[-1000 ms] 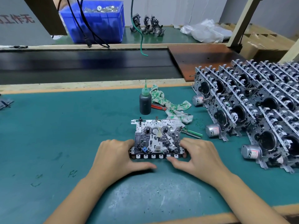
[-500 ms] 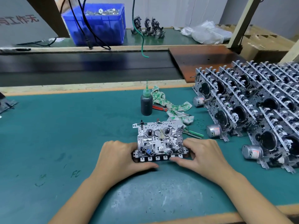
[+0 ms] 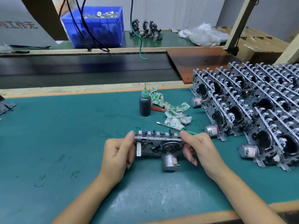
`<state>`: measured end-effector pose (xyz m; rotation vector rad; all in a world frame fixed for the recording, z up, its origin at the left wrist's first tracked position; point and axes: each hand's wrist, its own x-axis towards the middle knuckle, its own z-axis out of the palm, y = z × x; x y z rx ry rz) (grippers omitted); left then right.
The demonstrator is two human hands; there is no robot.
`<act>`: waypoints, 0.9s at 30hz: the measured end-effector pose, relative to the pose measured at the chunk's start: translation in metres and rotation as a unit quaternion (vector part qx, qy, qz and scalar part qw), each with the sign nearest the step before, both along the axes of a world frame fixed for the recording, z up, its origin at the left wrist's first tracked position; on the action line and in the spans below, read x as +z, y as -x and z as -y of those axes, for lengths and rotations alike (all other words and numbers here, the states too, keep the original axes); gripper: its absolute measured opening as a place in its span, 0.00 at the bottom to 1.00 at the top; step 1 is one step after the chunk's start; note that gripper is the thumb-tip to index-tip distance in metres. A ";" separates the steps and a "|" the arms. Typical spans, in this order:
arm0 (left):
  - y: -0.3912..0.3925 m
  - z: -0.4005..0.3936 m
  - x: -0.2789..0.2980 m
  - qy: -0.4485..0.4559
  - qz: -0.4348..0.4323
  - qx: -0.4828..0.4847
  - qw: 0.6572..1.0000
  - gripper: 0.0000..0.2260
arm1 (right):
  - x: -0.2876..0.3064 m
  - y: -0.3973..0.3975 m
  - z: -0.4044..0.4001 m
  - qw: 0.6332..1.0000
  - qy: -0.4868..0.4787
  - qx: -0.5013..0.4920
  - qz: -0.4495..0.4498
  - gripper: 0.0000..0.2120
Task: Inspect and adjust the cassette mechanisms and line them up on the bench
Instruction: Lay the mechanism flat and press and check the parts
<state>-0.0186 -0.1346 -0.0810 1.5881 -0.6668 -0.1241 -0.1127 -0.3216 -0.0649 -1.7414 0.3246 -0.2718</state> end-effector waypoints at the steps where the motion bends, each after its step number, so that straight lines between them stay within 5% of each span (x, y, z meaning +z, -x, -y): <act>1: 0.001 0.001 -0.001 -0.006 -0.011 0.003 1.000 0.31 | 0.000 -0.001 0.000 1.000 0.002 -0.016 0.005 0.29; 15: 0.001 0.006 -0.007 -0.036 -0.009 0.084 0.996 0.26 | 0.000 0.001 -0.001 0.999 -0.009 -0.032 0.039 0.28; 19: -0.004 0.006 -0.003 0.002 -0.006 0.137 0.991 0.22 | -0.006 0.006 0.003 0.974 0.191 -0.069 0.097 0.22; 24: -0.003 0.005 0.004 -0.025 0.179 0.132 0.975 0.03 | 0.000 0.005 0.014 0.987 0.108 -0.057 0.105 0.22; 27: 0.002 0.008 0.002 -0.095 0.279 0.048 0.954 0.15 | -0.001 0.005 0.010 0.981 0.179 0.032 0.071 0.23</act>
